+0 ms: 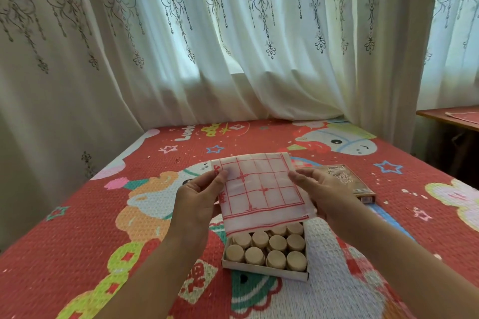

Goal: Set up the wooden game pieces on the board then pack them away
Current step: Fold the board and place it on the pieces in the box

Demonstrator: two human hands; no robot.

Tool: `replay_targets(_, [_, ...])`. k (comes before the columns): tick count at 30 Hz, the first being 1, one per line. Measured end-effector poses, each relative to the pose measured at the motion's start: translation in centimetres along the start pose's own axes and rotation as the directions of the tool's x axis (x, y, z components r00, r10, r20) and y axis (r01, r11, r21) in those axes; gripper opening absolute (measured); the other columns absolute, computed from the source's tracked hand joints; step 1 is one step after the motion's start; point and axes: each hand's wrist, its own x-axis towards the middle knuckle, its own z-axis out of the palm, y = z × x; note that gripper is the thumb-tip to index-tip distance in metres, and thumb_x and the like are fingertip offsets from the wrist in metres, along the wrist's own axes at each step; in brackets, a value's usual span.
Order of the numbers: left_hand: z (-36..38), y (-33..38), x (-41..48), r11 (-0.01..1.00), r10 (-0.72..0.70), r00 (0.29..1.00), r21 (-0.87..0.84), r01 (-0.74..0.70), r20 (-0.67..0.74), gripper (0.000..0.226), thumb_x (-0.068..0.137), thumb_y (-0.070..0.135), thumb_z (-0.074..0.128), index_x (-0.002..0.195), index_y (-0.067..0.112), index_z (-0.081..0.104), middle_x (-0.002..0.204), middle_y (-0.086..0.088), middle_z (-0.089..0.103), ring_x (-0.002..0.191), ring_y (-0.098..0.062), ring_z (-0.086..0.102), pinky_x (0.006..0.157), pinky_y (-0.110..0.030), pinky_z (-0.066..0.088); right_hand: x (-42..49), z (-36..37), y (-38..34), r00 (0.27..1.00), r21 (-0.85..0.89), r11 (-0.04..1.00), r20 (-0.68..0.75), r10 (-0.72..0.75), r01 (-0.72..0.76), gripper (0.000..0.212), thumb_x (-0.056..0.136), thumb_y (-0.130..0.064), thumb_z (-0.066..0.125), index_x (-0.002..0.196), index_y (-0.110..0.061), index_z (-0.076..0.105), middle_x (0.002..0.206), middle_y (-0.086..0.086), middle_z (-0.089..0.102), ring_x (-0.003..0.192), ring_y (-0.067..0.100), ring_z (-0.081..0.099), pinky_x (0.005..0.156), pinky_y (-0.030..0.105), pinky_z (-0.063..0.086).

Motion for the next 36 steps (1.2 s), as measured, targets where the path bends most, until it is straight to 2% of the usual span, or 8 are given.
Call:
replay_targets(6, [-0.2, -0.2, 0.3, 0.999, 0.04, 0.999, 0.018, -0.04, -0.024, 0.022, 0.083, 0.02, 0.072, 0.1, 0.01, 0.064, 0.097, -0.01, 0.074, 0.093, -0.029, 0.071, 0.065, -0.038, 0.06, -0.1, -0.2, -0.2, 1.0, 0.011, 1.0, 0.021, -0.007, 0.007, 0.014, 0.085, -0.019, 0.071, 0.093, -0.008, 0.068, 0.071, 0.001, 0.071, 0.058, 0.012, 0.066, 0.051, 0.022, 0.052])
replay_targets(10, [-1.1, 0.5, 1.0, 0.998, -0.042, 0.999, -0.04, 0.042, 0.011, 0.048, 0.082, 0.04, 0.069, 0.114, 0.011, 0.048, 0.104, -0.017, 0.069, 0.089, -0.034, 0.07, 0.061, -0.036, 0.057, -0.1, -0.4, -0.6, 0.997, -0.015, 0.999, 0.056, -0.052, 0.052, 0.013, 0.085, -0.018, 0.07, 0.093, -0.008, 0.068, 0.074, 0.002, 0.071, 0.065, 0.013, 0.065, 0.062, 0.027, 0.053])
replay_targets(15, [-3.3, 1.8, 1.7, 0.939, -0.343, 0.9, 0.111, 0.325, 0.27, 0.051, 0.09, 0.046, 0.055, 0.12, 0.006, 0.066, 0.107, -0.018, 0.068, 0.087, -0.029, 0.063, 0.068, -0.035, 0.051, -0.2, -0.6, -0.8, 0.977, -0.027, 0.999, 0.212, -0.023, 0.029, 0.017, 0.073, -0.025, 0.075, 0.087, -0.014, 0.073, 0.078, 0.002, 0.069, 0.068, 0.013, 0.063, 0.062, 0.025, 0.051])
replay_targets(19, [-3.9, 1.9, 1.6, 0.901, -0.417, 0.828, 0.291, 0.322, 0.375, 0.037, 0.089, 0.038, 0.061, 0.103, 0.008, 0.077, 0.098, -0.013, 0.072, 0.08, -0.023, 0.069, 0.064, -0.028, 0.056, -0.4, -0.6, -0.8, 0.962, -0.055, 0.998, 0.273, -0.011, 0.027, 0.01, 0.067, -0.029, 0.076, 0.076, -0.025, 0.077, 0.076, -0.002, 0.068, 0.07, 0.012, 0.06, 0.066, 0.024, 0.049])
replay_targets(23, [-3.6, 1.3, 1.3, 0.867, -0.443, 0.782, 0.432, 0.25, 0.437, 0.03, 0.086, 0.027, 0.068, 0.104, 0.003, 0.075, 0.111, -0.02, 0.071, 0.093, -0.027, 0.07, 0.08, -0.032, 0.059, -0.4, -0.6, -0.6, 0.966, -0.051, 0.998, 0.256, -0.031, 0.045, 0.016, 0.071, -0.032, 0.075, 0.083, -0.022, 0.078, 0.082, 0.001, 0.069, 0.072, 0.013, 0.062, 0.067, 0.025, 0.05])
replay_targets(26, [-3.1, 0.9, 1.2, 0.912, -0.359, 0.841, 0.346, 0.222, 0.405, 0.025, 0.083, 0.019, 0.07, 0.1, 0.001, 0.075, 0.107, -0.021, 0.072, 0.087, -0.026, 0.072, 0.077, -0.031, 0.06, 0.0, -0.6, -0.4, 0.983, 0.124, 0.992, 0.185, -0.005, -0.018, 0.044, 0.083, -0.047, 0.064, 0.106, -0.009, 0.073, 0.099, 0.014, 0.068, 0.084, 0.026, 0.064, 0.072, 0.034, 0.053])
replay_targets(29, [-2.6, 0.2, 1.3, 0.963, -0.235, 0.917, 0.202, 0.176, 0.322, 0.026, 0.082, 0.017, 0.069, 0.103, 0.003, 0.074, 0.106, -0.02, 0.072, 0.088, -0.027, 0.072, 0.076, -0.035, 0.061, 0.2, -0.2, -0.3, 0.975, 0.296, 0.95, 0.219, 0.033, -0.098, 0.071, 0.074, -0.061, 0.066, 0.121, -0.008, 0.064, 0.115, 0.015, 0.068, 0.102, 0.031, 0.066, 0.081, 0.035, 0.057])
replay_targets(36, [-1.7, -0.8, 1.2, 0.983, -0.175, 0.954, 0.099, 0.155, 0.243, 0.025, 0.089, 0.01, 0.063, 0.113, 0.006, 0.069, 0.106, -0.016, 0.073, 0.09, -0.028, 0.072, 0.068, -0.035, 0.061, -0.8, 0.8, 0.1, 0.981, 0.032, 0.998, 0.187, 0.047, -0.054, 0.04, 0.076, -0.023, 0.073, 0.113, -0.008, 0.065, 0.101, 0.01, 0.075, 0.094, 0.028, 0.072, 0.089, 0.047, 0.055])
